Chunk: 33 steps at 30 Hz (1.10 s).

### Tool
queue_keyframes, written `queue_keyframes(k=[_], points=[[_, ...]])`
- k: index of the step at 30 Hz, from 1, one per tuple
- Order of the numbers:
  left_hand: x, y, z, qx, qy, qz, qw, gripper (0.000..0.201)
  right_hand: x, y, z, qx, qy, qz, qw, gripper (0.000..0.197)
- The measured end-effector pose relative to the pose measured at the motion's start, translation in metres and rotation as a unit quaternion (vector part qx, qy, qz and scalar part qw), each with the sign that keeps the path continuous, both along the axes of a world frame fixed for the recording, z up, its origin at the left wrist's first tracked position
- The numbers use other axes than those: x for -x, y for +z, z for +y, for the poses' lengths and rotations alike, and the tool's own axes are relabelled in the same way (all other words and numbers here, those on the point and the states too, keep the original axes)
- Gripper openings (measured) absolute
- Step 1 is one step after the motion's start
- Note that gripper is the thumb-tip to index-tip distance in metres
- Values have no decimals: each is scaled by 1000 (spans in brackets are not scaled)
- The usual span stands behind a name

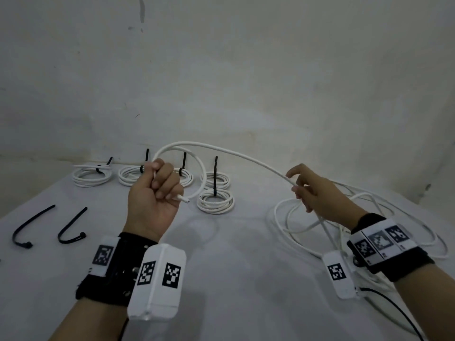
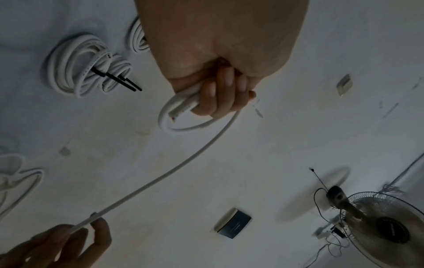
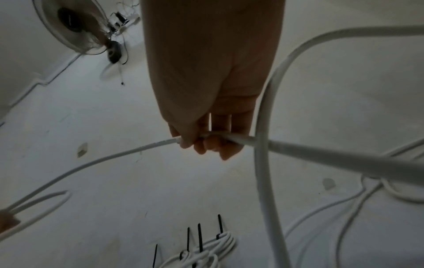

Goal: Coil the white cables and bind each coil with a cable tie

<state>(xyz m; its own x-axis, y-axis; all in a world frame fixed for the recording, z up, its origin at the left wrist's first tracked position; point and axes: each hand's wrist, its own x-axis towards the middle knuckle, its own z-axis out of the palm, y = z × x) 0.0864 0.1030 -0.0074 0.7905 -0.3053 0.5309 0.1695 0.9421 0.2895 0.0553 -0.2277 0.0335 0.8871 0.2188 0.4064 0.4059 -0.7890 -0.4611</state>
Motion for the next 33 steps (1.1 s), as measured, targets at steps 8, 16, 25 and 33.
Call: queue_keyframes(k=[8, 16, 25, 33], points=[[6, 8, -4, -27, 157, 73, 985, 39, 18, -27, 35, 369, 88, -136, 915, 57], [20, 5, -32, -160, 159, 78, 971, 33, 54, -4, 88, 380, 219, -280, 854, 45], [36, 2, -59, -276, 126, 16, 953, 30, 48, 18, 102, 277, 197, -281, 897, 37], [48, 4, -62, -396, 100, -18, 912, 35, 40, 18, 101, 203, 177, -240, 933, 23]])
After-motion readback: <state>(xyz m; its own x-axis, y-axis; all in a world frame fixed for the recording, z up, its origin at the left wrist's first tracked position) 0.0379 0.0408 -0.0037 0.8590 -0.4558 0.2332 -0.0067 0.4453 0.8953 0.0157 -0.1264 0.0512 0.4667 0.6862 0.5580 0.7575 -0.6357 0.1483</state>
